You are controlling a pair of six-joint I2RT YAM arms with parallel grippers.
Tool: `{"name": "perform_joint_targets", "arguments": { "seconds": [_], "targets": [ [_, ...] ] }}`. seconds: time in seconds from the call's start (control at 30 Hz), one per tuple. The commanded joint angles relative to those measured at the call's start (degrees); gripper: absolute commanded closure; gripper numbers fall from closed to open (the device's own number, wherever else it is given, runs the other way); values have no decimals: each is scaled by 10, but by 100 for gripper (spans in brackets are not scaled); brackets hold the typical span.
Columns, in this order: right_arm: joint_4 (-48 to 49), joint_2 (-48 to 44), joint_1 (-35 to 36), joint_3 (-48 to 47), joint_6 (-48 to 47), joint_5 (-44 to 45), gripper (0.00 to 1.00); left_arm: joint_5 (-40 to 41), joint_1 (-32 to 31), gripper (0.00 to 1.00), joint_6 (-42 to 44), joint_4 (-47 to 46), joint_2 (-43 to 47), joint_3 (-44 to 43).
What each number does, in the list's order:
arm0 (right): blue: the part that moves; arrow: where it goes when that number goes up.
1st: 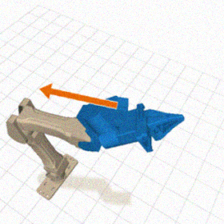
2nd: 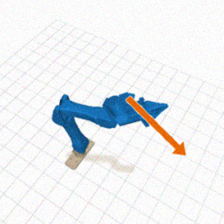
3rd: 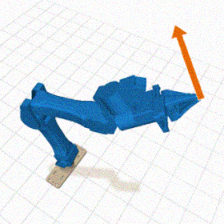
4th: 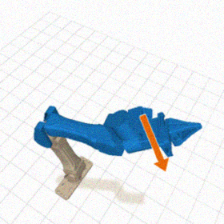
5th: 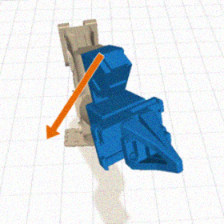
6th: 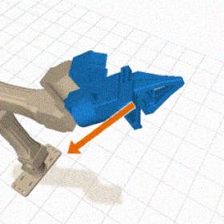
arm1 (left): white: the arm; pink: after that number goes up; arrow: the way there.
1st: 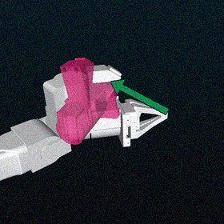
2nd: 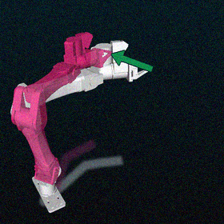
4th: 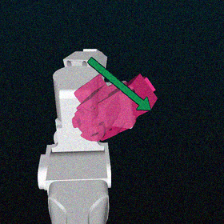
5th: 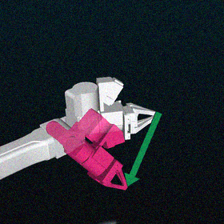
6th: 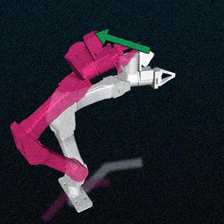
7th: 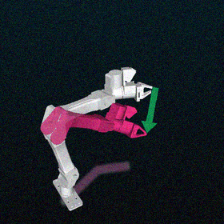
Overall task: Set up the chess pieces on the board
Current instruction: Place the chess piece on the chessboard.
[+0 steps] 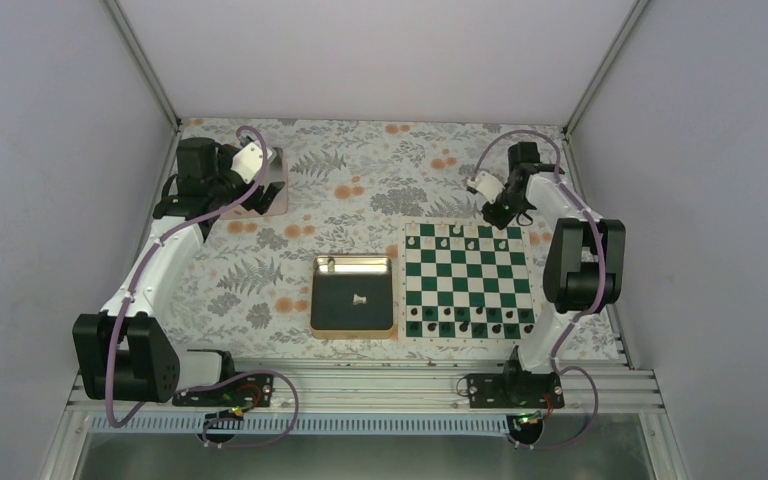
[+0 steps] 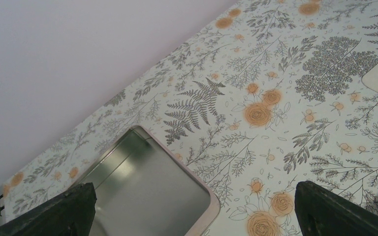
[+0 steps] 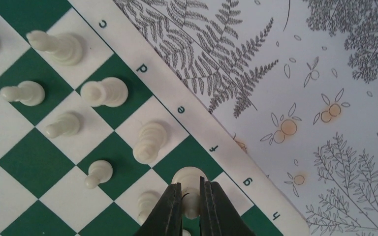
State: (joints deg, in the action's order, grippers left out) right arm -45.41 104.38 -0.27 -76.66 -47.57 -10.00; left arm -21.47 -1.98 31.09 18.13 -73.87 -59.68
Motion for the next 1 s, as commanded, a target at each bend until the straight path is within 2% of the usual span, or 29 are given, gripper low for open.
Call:
{"name": "perform_joint_targets", "arguments": {
  "seconds": [0.0,0.97],
  "targets": [
    [7,5,-11,11,-9,-5,92,-9,2,0,6,0,2,-9],
    [30,55,-17,10,-8,-22,89,-6,2,0,7,0,1,-7]
  ]
}}
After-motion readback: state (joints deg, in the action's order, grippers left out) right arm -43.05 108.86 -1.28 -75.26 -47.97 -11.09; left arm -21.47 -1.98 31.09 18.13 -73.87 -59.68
